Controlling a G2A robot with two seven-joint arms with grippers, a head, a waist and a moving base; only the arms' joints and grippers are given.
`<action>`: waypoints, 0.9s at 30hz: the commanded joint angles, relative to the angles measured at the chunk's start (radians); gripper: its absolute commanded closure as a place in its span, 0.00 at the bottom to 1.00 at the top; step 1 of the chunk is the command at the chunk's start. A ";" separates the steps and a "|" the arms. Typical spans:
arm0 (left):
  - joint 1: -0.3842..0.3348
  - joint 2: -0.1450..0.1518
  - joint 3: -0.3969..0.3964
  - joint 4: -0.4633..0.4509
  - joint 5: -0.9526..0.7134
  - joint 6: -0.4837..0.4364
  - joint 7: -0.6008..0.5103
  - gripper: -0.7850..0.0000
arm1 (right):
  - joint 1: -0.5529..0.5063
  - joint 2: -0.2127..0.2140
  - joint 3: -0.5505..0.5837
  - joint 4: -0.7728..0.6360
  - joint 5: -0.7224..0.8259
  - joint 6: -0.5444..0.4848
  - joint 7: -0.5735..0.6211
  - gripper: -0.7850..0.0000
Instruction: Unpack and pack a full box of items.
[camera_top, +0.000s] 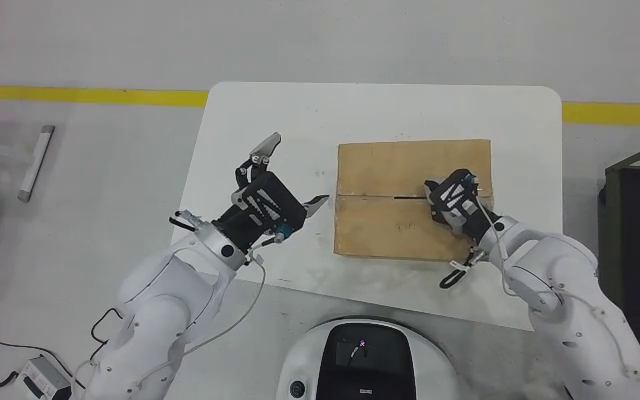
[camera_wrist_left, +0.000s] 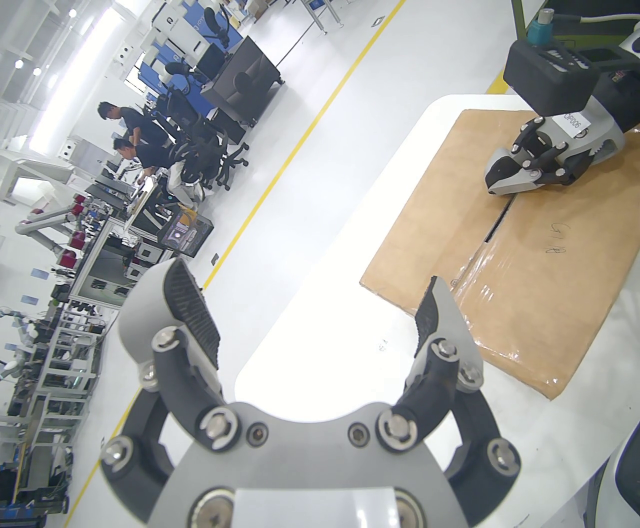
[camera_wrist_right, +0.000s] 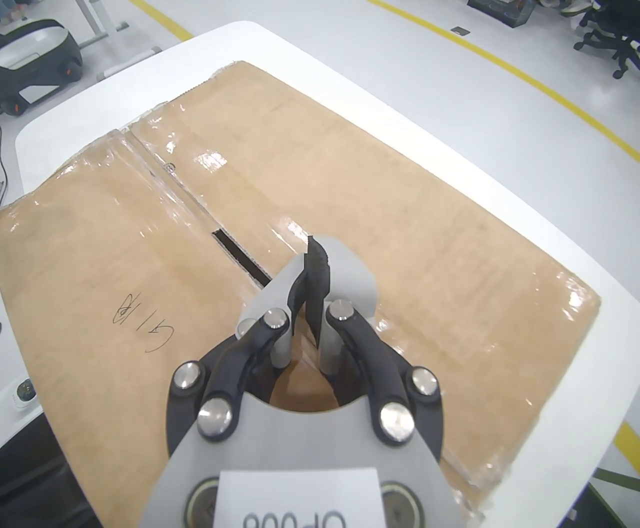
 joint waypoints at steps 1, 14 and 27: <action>0.010 0.001 0.004 0.014 0.028 0.005 0.014 0.00 | -0.002 0.000 0.003 0.000 0.005 -0.002 0.001 1.00; 0.058 0.001 0.032 0.104 0.115 0.053 0.140 0.00 | -0.015 -0.002 0.007 0.000 0.005 -0.006 -0.021 1.00; 0.059 -0.006 0.022 0.178 0.018 0.099 0.144 0.00 | -0.020 -0.002 0.009 0.005 -0.009 -0.024 -0.030 1.00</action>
